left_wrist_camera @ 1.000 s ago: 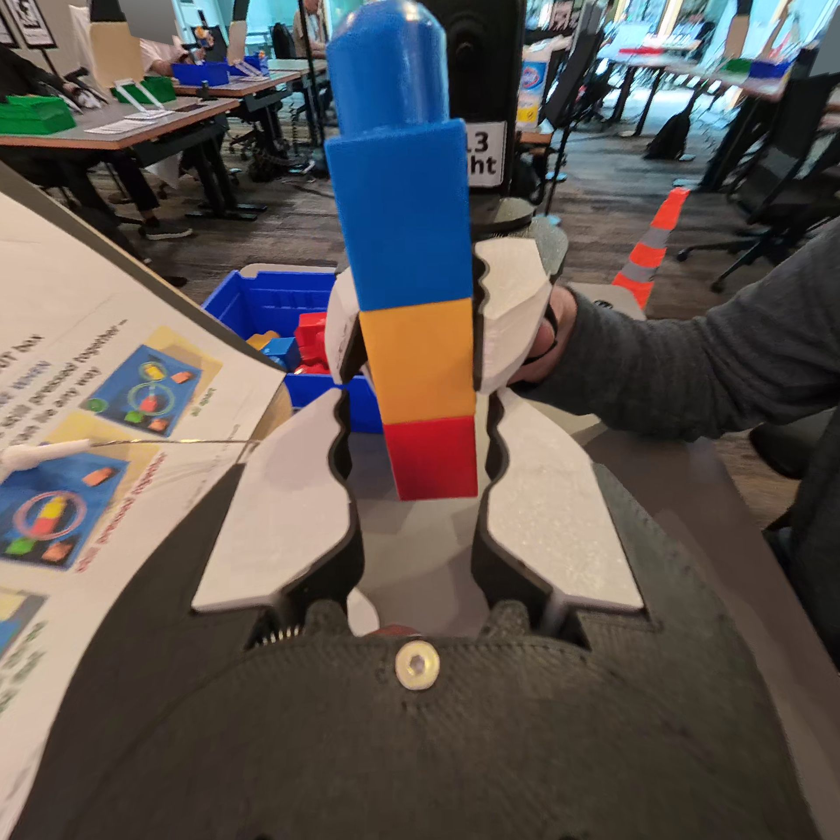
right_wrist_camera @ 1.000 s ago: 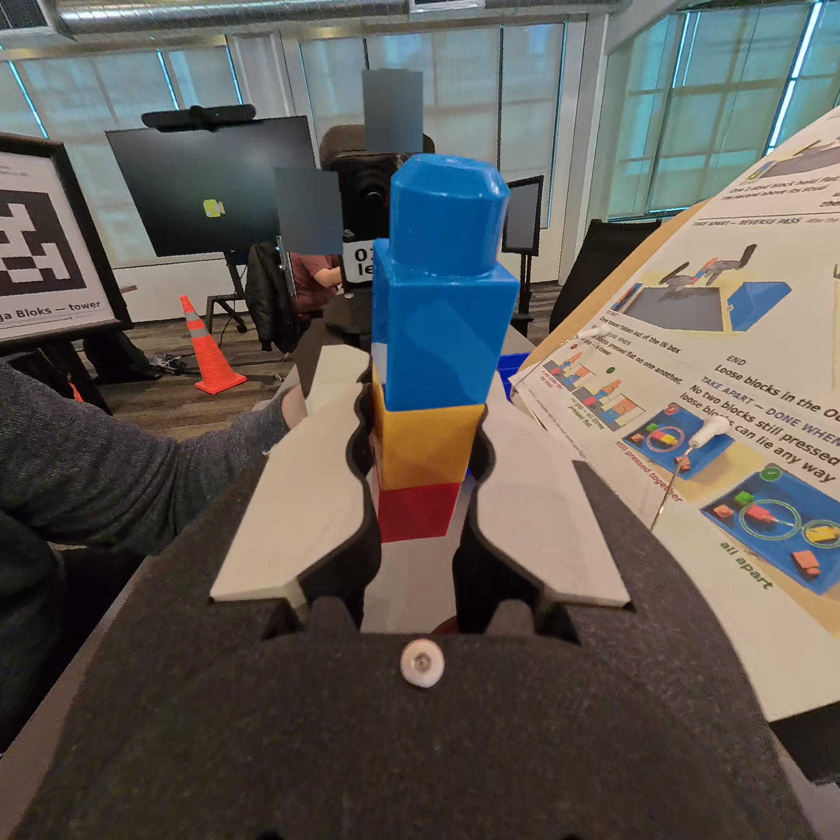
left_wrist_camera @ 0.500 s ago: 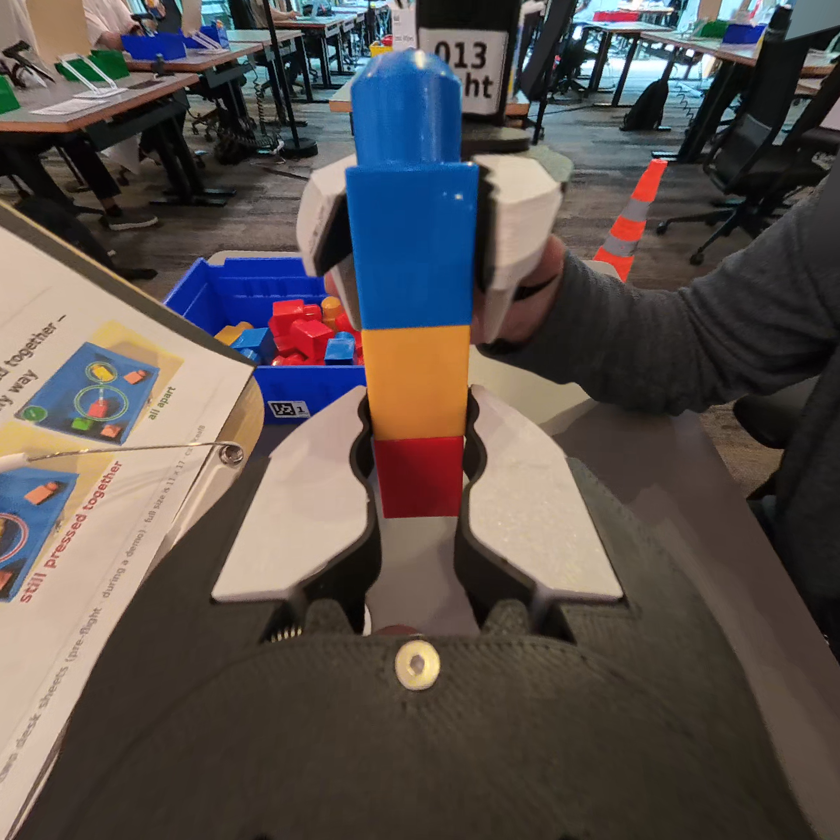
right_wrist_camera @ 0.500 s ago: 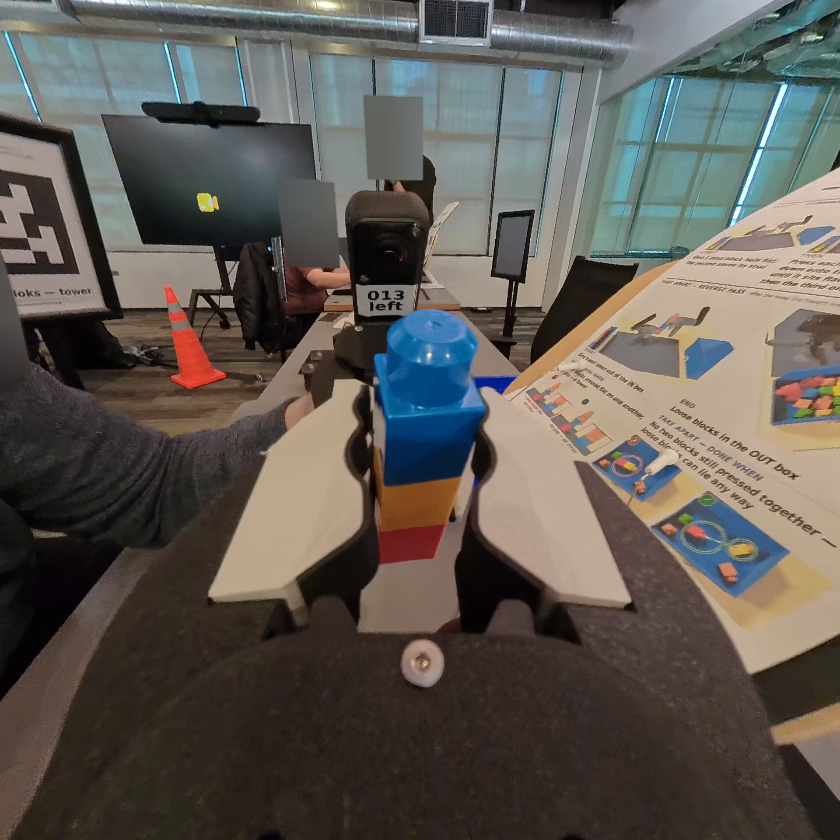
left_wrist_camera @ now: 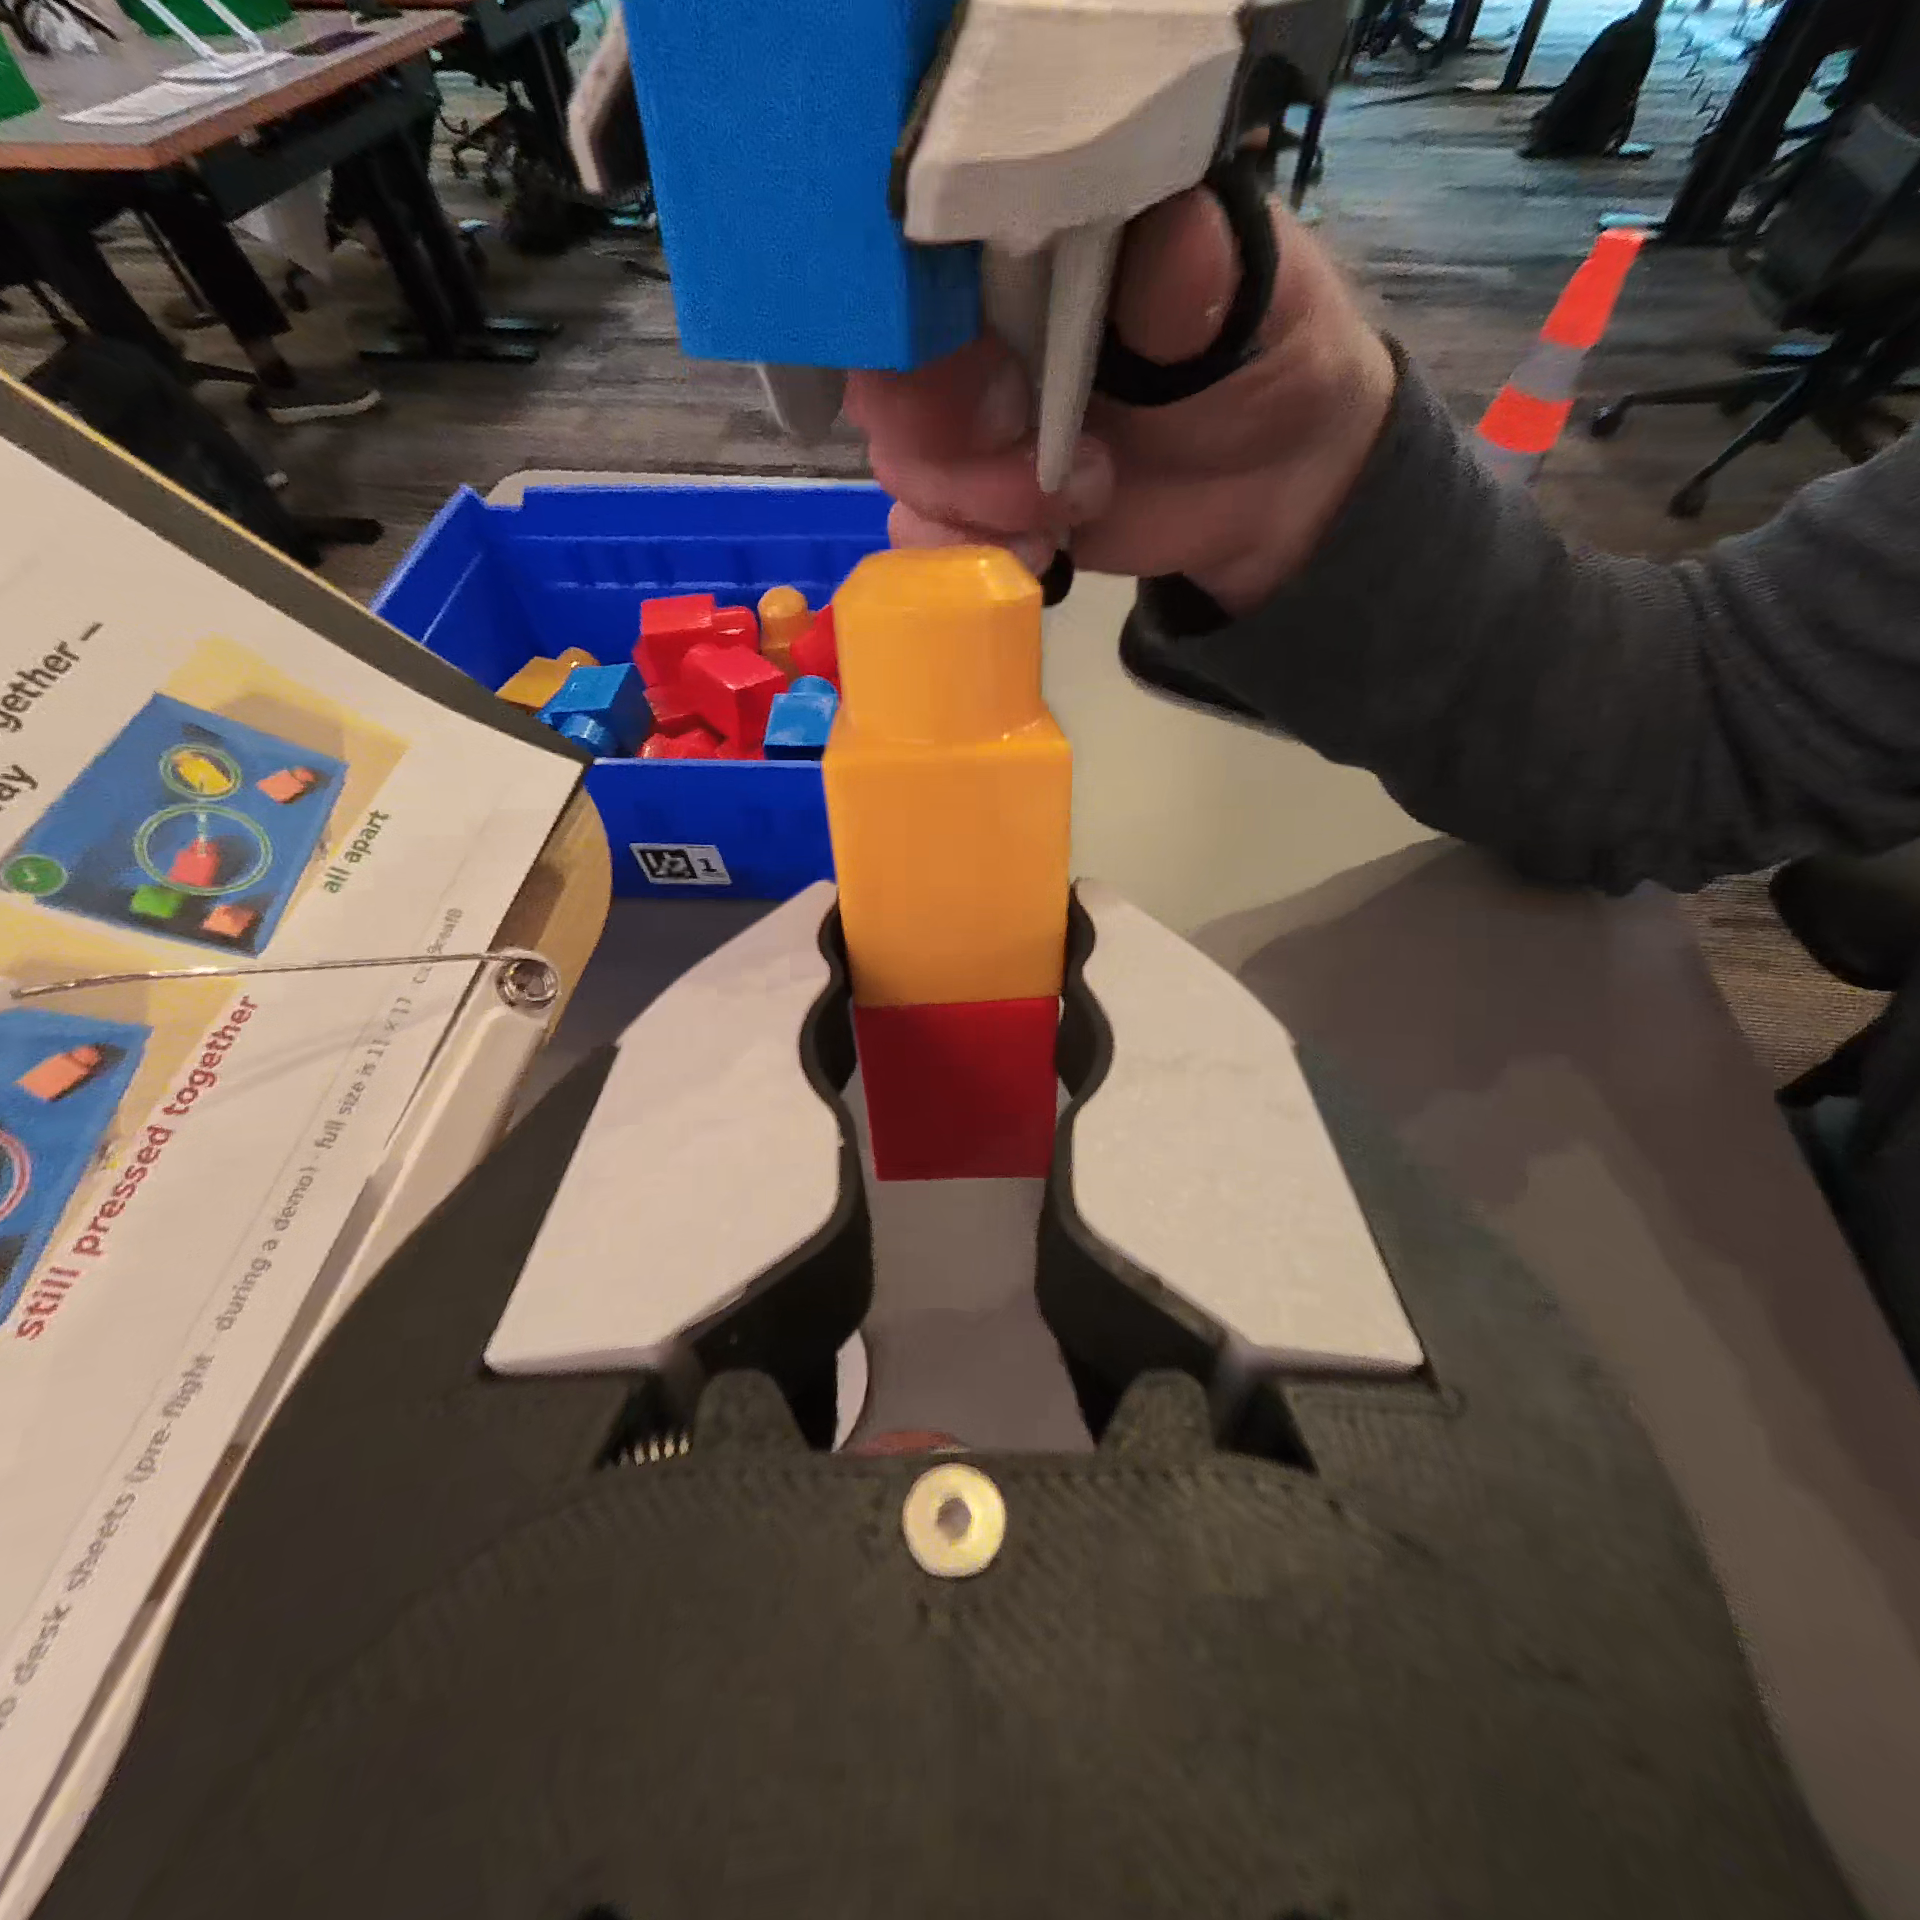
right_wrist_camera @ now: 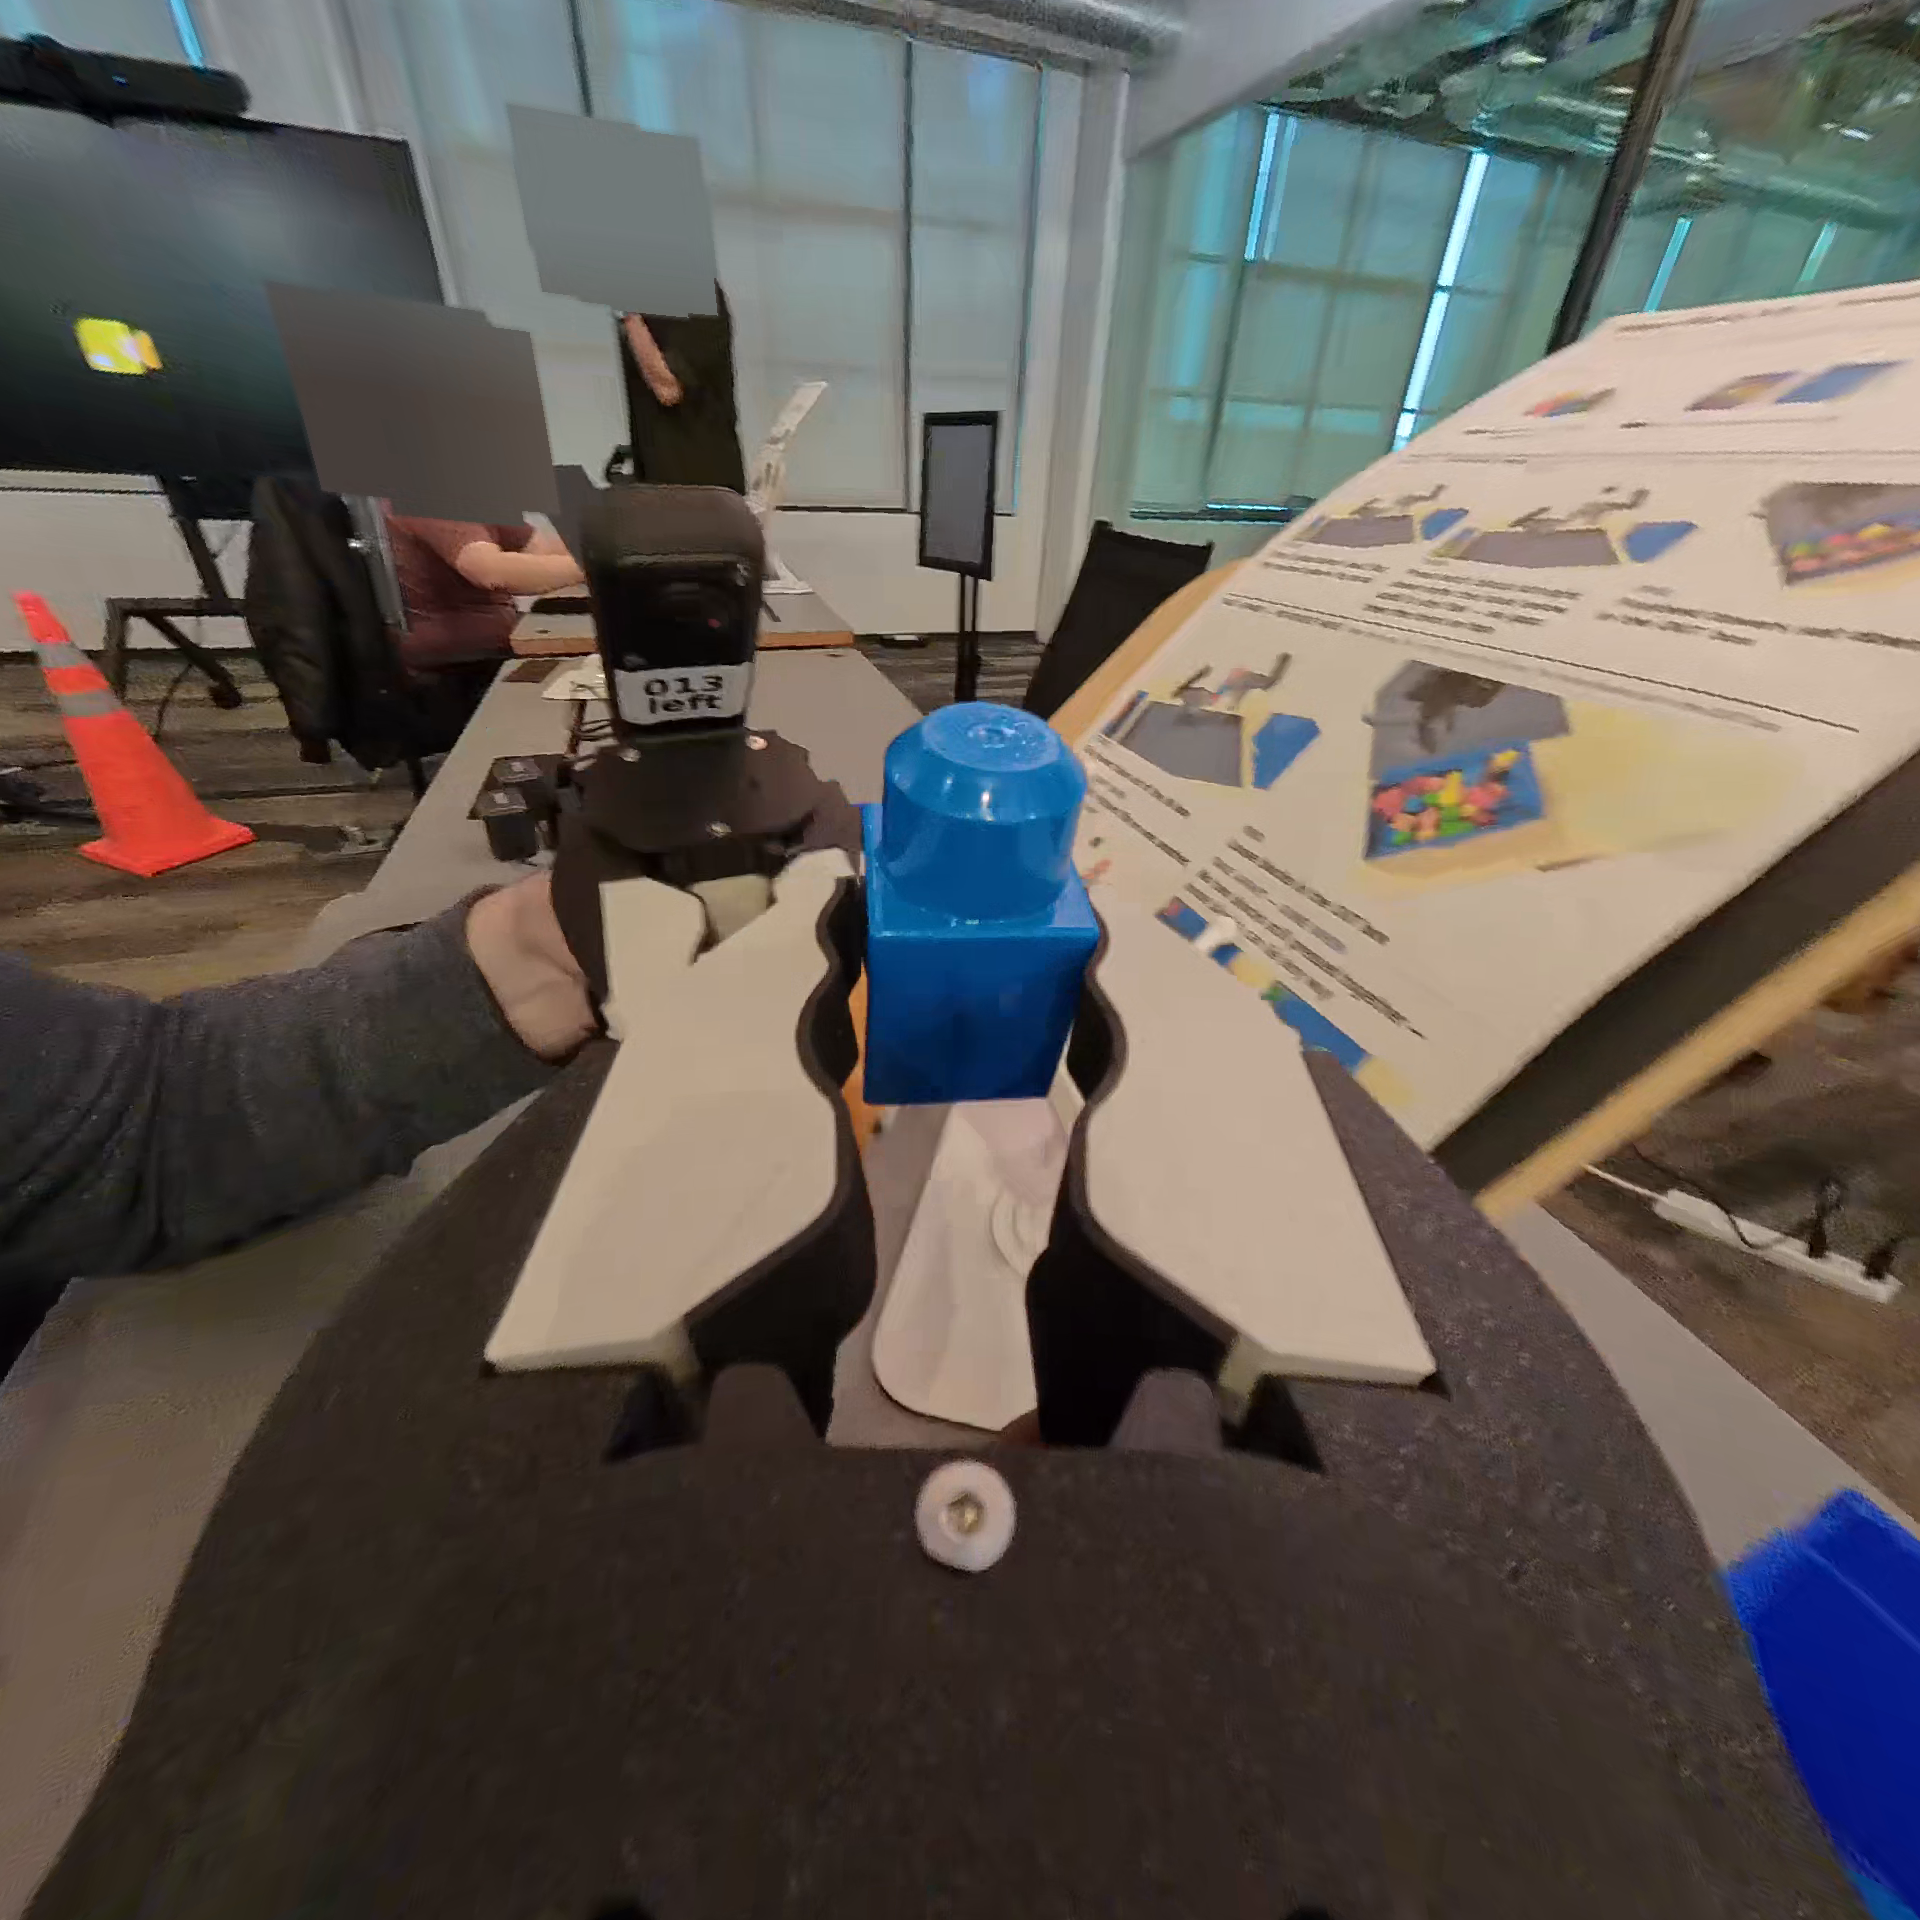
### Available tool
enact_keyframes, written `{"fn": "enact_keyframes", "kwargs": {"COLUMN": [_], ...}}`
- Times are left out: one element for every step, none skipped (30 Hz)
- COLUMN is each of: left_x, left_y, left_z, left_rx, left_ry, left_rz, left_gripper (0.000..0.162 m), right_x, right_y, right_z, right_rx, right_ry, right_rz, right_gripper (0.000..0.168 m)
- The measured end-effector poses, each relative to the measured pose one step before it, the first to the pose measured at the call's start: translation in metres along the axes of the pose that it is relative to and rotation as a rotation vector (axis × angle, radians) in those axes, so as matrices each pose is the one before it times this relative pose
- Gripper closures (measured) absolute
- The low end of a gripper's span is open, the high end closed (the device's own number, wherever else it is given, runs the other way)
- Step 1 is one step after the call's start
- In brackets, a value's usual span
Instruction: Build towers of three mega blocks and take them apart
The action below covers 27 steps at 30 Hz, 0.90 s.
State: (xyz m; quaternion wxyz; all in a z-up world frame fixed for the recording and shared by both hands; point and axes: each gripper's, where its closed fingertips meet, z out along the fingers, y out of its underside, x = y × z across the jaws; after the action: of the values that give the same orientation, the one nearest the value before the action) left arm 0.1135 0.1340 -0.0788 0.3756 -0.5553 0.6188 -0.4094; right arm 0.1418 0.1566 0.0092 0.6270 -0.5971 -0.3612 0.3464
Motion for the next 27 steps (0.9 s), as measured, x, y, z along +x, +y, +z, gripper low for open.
{"fn": "enact_keyframes", "kwargs": {"left_x": [0.0,-0.00092,-0.00037,-0.00033,0.00053,0.00113,0.00081,0.0003,0.00045,0.00041,0.0007,0.00118,0.00008,-0.00104,-0.00053,-0.00057,-0.00099,-0.00075,-0.00005,0.00072,0.00026,0.00025,0.00131,0.00221,0.00126,0.00161,0.0015], "left_y": [-0.0023,-0.0009,0.00062,0.00061,-0.00054,-0.00129,-0.00116,-0.00037,0.00029,-0.00008,-0.00033,0.00037,0.00085,0.00022,-0.00038,-0.00089,-0.00126,-0.00124,-0.0009,-0.00034,-0.00003,-0.00031,0.00023,0.00085,0.0005,0.00034,-0.00015], "left_z": [-0.00202,-0.00196,-0.00134,-0.00089,-0.00062,-0.00048,-0.00008,0.00027,0.0007,0.00075,0.00095,0.00137,0.0016,0.00143,0.00112,0.00076,0.00042,0.00025,0.00017,0.00011,0.00026,0.00029,0.00048,0.00075,0.00086,0.00108,0.00094], "left_rx": [0.0172,0.0091,-0.0042,-0.0047,0.0003,0.0038,0.0021,-0.0029,-0.0058,-0.0014,0.0017,-0.0016,-0.0041,-0.0005,0.0037,0.007,0.0098,0.0092,0.0071,0.0019,-0.0007,0.0007,-0.0043,-0.0105,-0.0078,-0.0071,-0.0041], "left_ry": [0.0068,-0.0016,-0.0027,-0.007,-0.0015,0.003,0.0006,-0.0027,-0.0013,-0.0013,0.0038,0.0073,-0.0013,-0.0073,-0.0025,-0.0011,-0.0046,-0.0025,0.0011,0.0045,0.0,-0.0038,0.0019,0.0072,-0.0008,0.0022,0.0025], "left_rz": [-0.0076,-0.0046,0.0017,0.0053,0.0029,0.0028,0.0049,0.0053,0.0051,0.0034,-0.0012,-0.0008,0.0014,0.0009,-0.0023,-0.0029,-0.0026,-0.0035,-0.0012,-0.0005,0.0015,0.0047,0.0065,0.008,0.0068,0.0056,0.0065], "left_gripper": [0.126,0.126,0.126,0.126,0.126,0.126,0.126,0.126,0.126,0.126,0.126,0.126,0.126,0.126,0.126,0.126,0.126,0.126,0.126,0.126,0.126,0.126,0.126,0.126,0.126,0.126,0.126], "right_x": [0.00884,0.01138,0.01233,0.01383,0.01589,0.01733,0.01864,0.01775,0.01627,0.01703,0.01625,0.0137,0.01106,0.00582,-0.00247,-0.01035,-0.01784,-0.02582,-0.03179,-0.02886,-0.02177,-0.01885,-0.01785,-0.0144,-0.01069,-0.0081,-0.00588], "right_y": [0.00176,0.00403,0.0056,0.00726,0.0086,0.00947,0.00986,0.00894,0.00819,0.0085,0.00968,0.00816,0.0039,0.0001,-0.00314,-0.00703,-0.01119,-0.01291,-0.01222,-0.01058,-0.00796,-0.00484,-0.00216,0.00009,0.00121,0.00196,0.0023], "right_z": [-0.00575,-0.00649,-0.00669,-0.00682,-0.00671,-0.00647,-0.00604,-0.00529,-0.00422,-0.00322,-0.00182,-0.0013,-0.002,-0.00248,-0.0025,-0.00251,-0.00208,-0.00082,0.00182,0.00559,0.00852,0.01013,0.01122,0.0117,0.01112,0.01008,0.00881], "right_rx": [-0.0099,-0.0206,-0.0277,-0.0368,-0.0426,-0.0449,-0.0418,-0.0306,-0.0197,-0.0227,-0.0366,-0.0338,-0.0127,0.0002,0.0072,0.0247,0.0463,0.0534,0.0454,0.0341,0.0184,0.0042,-0.0054,-0.0149,-0.0172,-0.0166,-0.0147], "right_ry": [0.0337,0.041,0.0405,0.0485,0.0606,0.0691,0.0765,0.0681,0.0533,0.0562,0.0536,0.045,0.0456,0.0302,-0.0066,-0.0392,-0.0717,-0.1137,-0.1473,-0.1271,-0.0828,-0.0667,-0.065,-0.0534,-0.0395,-0.0326,-0.0274], "right_rz": [0.0045,0.011,0.0144,0.0117,0.0047,-0.0023,-0.0068,0.0002,0.0163,0.0311,0.0327,0.0203,0.0061,-0.0055,-0.0169,-0.0276,-0.0312,-0.0279,-0.0221,-0.013,-0.0147,-0.0246,-0.025,-0.0188,-0.0135,-0.0068,0.0004], "right_gripper": [0.131,0.131,0.131,0.131,0.131,0.131,0.131,0.124,0.118,0.111,0.104,0.099,0.098,0.096,0.098,0.101,0.103,0.105,0.106,0.108,0.109,0.108,0.107,0.104,0.102,0.102,0.103]}}
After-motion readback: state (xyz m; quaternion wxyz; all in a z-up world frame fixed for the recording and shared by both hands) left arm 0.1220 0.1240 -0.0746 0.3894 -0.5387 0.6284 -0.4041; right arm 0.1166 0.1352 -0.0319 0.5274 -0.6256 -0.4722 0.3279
